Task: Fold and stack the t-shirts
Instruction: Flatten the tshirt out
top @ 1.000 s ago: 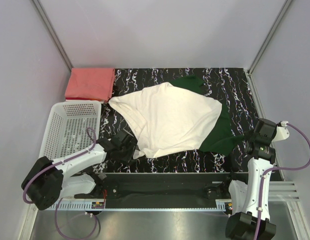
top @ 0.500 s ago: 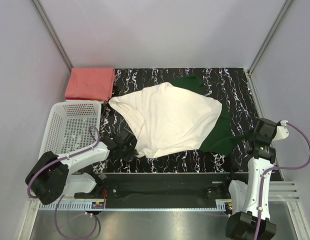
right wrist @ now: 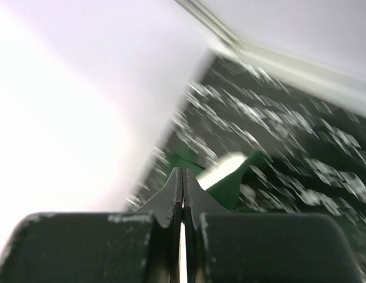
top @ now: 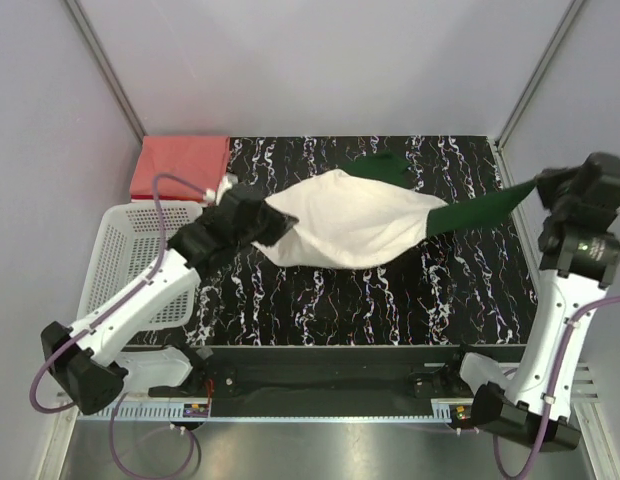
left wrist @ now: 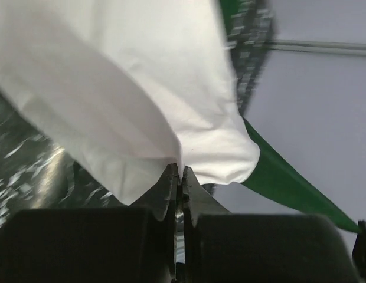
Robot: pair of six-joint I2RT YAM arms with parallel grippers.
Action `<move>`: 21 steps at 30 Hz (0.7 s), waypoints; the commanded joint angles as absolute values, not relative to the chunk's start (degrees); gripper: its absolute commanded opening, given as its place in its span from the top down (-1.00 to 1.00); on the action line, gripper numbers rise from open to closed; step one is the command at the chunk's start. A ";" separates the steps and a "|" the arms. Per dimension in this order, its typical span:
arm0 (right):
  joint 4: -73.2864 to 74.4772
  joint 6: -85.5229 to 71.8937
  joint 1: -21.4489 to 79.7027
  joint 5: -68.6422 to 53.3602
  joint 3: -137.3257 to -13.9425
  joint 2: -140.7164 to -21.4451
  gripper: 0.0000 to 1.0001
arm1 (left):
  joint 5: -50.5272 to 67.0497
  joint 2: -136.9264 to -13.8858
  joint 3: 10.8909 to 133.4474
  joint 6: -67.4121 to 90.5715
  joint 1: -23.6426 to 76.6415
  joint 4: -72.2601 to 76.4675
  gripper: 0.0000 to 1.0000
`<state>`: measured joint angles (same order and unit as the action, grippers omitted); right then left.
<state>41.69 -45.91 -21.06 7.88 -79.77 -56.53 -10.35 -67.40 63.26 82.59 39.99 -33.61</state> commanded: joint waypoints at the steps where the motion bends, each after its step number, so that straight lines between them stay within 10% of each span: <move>1: 45.60 -43.34 -21.27 10.97 -99.44 -60.28 1.00 | -14.15 -67.76 79.39 64.31 37.71 -31.46 1.00; 8: 54.65 -35.86 -21.18 9.41 -124.70 -62.85 1.00 | -23.72 -61.19 95.88 45.80 36.83 -36.91 1.00; 21: 62.05 -33.14 -21.18 9.50 -134.12 -60.64 1.00 | -20.04 -52.03 97.12 41.93 36.83 -38.58 1.00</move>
